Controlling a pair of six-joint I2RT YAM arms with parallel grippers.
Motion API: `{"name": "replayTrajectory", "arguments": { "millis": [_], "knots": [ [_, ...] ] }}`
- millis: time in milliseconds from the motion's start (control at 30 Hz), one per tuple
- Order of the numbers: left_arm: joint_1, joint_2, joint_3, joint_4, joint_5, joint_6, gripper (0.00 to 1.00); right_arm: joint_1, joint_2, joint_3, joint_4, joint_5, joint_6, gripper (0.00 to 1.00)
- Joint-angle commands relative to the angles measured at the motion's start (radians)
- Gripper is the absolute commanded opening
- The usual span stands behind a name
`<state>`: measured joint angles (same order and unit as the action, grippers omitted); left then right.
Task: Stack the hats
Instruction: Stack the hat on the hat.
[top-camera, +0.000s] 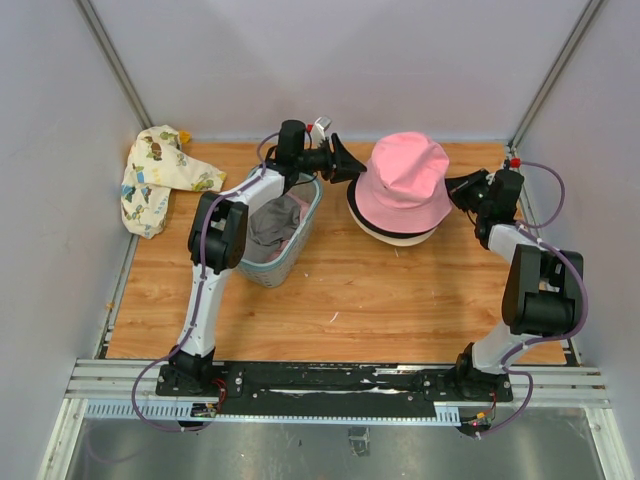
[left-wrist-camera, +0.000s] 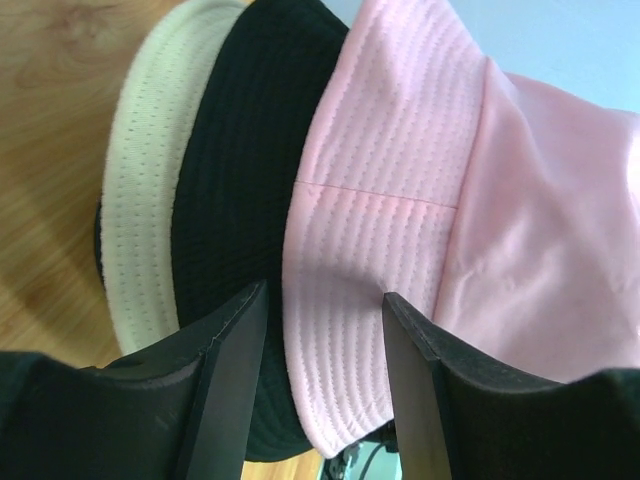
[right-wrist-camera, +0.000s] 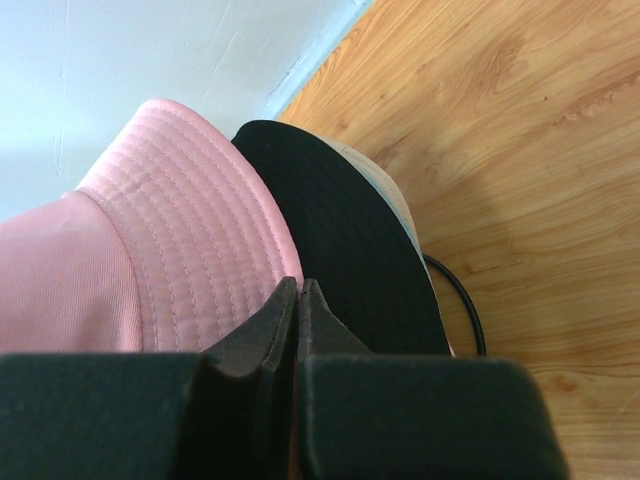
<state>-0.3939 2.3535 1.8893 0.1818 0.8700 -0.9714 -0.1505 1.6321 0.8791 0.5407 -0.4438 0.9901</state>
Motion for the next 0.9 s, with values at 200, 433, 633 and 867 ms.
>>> {"name": "replayTrajectory", "arguments": {
  "millis": [200, 433, 633, 867],
  "knots": [
    [-0.003, -0.025, -0.077, 0.231, 0.131, -0.16, 0.54, 0.034, -0.026, -0.003, -0.049, 0.002, -0.036, 0.01],
    [-0.005, -0.011, -0.089, 0.33, 0.168, -0.225, 0.37, 0.037, -0.028, -0.001, -0.058, 0.009, -0.042, 0.01],
    [-0.002, -0.001, -0.114, 0.404, 0.167, -0.285, 0.01, 0.039, -0.03, -0.002, -0.063, 0.012, -0.05, 0.0],
    [0.028, -0.044, -0.152, 0.352, 0.097, -0.256, 0.01, 0.036, -0.043, -0.002, -0.09, 0.03, -0.067, 0.01]
  ]
}}
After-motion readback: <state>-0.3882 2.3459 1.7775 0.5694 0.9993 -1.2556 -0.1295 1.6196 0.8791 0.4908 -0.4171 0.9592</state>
